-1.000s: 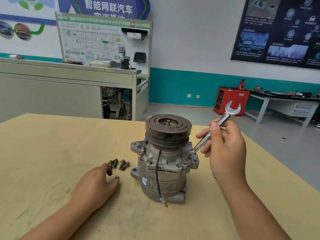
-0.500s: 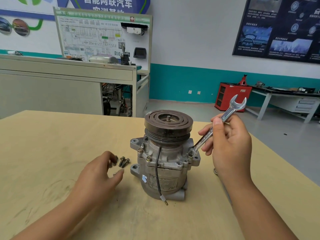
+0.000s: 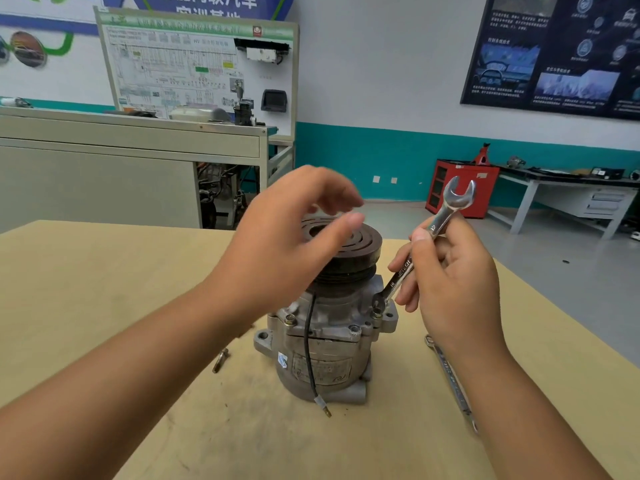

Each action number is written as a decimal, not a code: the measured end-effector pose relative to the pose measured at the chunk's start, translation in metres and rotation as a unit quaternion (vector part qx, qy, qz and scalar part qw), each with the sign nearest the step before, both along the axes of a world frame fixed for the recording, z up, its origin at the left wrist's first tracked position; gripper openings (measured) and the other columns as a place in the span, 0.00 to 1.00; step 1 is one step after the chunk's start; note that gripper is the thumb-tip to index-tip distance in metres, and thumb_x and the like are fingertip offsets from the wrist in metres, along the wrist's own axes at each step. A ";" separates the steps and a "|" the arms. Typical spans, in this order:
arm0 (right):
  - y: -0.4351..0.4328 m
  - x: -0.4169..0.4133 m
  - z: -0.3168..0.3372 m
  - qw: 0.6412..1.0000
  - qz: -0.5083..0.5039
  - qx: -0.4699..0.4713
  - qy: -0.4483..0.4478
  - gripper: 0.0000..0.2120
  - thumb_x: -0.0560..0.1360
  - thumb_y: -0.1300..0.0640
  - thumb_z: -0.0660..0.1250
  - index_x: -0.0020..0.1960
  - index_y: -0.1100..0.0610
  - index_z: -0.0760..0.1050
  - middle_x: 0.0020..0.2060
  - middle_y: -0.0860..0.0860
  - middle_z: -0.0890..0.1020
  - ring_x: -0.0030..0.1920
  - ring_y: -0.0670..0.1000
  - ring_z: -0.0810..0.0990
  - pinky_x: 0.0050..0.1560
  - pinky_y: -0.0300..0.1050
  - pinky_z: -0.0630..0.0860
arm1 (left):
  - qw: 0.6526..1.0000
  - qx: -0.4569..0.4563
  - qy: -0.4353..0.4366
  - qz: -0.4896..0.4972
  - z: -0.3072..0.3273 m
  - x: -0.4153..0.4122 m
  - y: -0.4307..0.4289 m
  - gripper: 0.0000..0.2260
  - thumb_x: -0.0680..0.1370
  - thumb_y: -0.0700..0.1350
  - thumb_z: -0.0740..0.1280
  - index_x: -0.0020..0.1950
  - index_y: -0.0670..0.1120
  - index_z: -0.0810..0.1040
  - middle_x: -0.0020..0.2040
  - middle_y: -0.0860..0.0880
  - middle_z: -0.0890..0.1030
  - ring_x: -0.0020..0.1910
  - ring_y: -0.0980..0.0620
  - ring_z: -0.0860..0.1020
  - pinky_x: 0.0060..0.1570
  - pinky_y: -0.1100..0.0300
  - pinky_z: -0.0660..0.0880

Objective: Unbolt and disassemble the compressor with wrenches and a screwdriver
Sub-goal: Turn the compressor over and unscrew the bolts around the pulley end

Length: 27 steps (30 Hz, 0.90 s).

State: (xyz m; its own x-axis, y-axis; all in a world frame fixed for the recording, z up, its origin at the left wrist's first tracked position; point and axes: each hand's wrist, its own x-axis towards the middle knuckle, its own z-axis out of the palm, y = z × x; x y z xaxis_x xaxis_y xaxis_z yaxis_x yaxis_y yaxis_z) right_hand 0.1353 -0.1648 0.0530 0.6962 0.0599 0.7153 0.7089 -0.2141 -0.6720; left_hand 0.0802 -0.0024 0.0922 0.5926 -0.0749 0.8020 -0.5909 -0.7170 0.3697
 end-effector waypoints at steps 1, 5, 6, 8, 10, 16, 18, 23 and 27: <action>0.000 0.000 0.001 1.000 0.003 -0.007 0.000 0.08 0.80 0.55 0.56 0.42 0.51 0.68 0.31 0.50 0.80 0.20 0.47 0.74 0.22 0.42 0.72 | 0.999 0.013 0.037 -0.017 0.007 0.007 -0.002 0.05 0.77 0.52 0.66 0.50 0.60 0.72 0.47 0.61 0.78 0.49 0.65 0.76 0.51 0.70 0.72; 0.000 0.001 0.001 0.999 0.022 -0.029 0.002 0.06 0.80 0.57 0.57 0.44 0.52 0.68 0.30 0.51 0.79 0.20 0.46 0.74 0.22 0.38 0.70 | 0.972 0.077 0.208 -0.081 0.033 0.035 -0.006 0.16 0.70 0.60 0.65 0.56 0.57 0.75 0.49 0.63 0.79 0.51 0.67 0.77 0.53 0.72 0.73; -0.001 0.001 0.001 0.999 0.029 -0.029 0.005 0.06 0.80 0.57 0.57 0.44 0.52 0.68 0.30 0.51 0.79 0.20 0.46 0.74 0.21 0.38 0.70 | 0.964 0.097 0.234 -0.086 0.037 0.040 -0.006 0.21 0.68 0.62 0.63 0.58 0.57 0.76 0.50 0.63 0.79 0.52 0.66 0.78 0.52 0.73 0.73; -0.001 0.001 0.000 0.999 0.037 -0.025 0.011 0.07 0.80 0.58 0.57 0.44 0.51 0.69 0.30 0.51 0.79 0.20 0.46 0.75 0.21 0.37 0.70 | 0.948 0.144 0.271 -0.088 0.038 0.047 -0.007 0.25 0.67 0.65 0.61 0.60 0.57 0.77 0.51 0.61 0.80 0.53 0.66 0.77 0.51 0.75 0.71; -0.003 0.002 0.000 0.999 0.043 -0.021 0.016 0.07 0.80 0.57 0.57 0.44 0.51 0.69 0.32 0.53 0.80 0.21 0.48 0.76 0.21 0.38 0.71 | 0.941 0.152 0.283 -0.106 0.033 0.050 -0.006 0.23 0.67 0.65 0.60 0.58 0.58 0.79 0.51 0.61 0.81 0.52 0.66 0.77 0.51 0.74 0.71; -0.009 0.005 0.000 0.996 0.075 -0.010 0.041 0.07 0.81 0.58 0.56 0.48 0.55 0.72 0.33 0.51 0.81 0.22 0.49 0.76 0.21 0.42 0.74 | 0.936 0.092 0.284 -0.184 0.025 0.052 -0.005 0.11 0.71 0.58 0.63 0.52 0.62 0.79 0.49 0.61 0.82 0.50 0.67 0.78 0.48 0.77 0.70; -0.008 0.007 0.000 0.994 0.095 -0.003 0.054 0.08 0.81 0.58 0.56 0.48 0.53 0.73 0.33 0.52 0.81 0.22 0.49 0.76 0.22 0.42 0.74 | 0.934 0.090 0.287 -0.194 0.026 0.053 -0.005 0.12 0.71 0.57 0.64 0.52 0.61 0.79 0.48 0.62 0.82 0.49 0.67 0.78 0.48 0.77 0.69; -0.007 0.014 0.005 0.983 0.148 0.016 0.108 0.12 0.81 0.58 0.55 0.43 0.54 0.74 0.29 0.48 0.82 0.22 0.45 0.73 0.22 0.39 0.72 | 0.925 0.085 0.312 -0.199 0.025 0.055 -0.003 0.15 0.70 0.58 0.64 0.57 0.63 0.75 0.51 0.62 0.82 0.52 0.66 0.78 0.53 0.72 0.72; -0.005 0.022 0.003 0.978 0.147 0.018 0.144 0.16 0.81 0.55 0.55 0.39 0.56 0.75 0.26 0.50 0.77 0.23 0.45 0.71 0.24 0.38 0.70 | 0.920 0.065 0.325 -0.210 0.026 0.054 -0.004 0.15 0.70 0.58 0.63 0.57 0.67 0.72 0.53 0.64 0.81 0.54 0.70 0.76 0.50 0.79 0.69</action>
State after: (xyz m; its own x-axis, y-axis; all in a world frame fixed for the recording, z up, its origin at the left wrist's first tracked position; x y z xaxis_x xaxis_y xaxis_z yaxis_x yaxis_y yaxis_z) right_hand 0.1575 -0.1697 0.0563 0.8259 0.2657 0.4972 0.5163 -0.0024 -0.8564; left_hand 0.1344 -0.0063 0.1182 0.8412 -0.4766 0.2555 -0.5095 -0.5399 0.6700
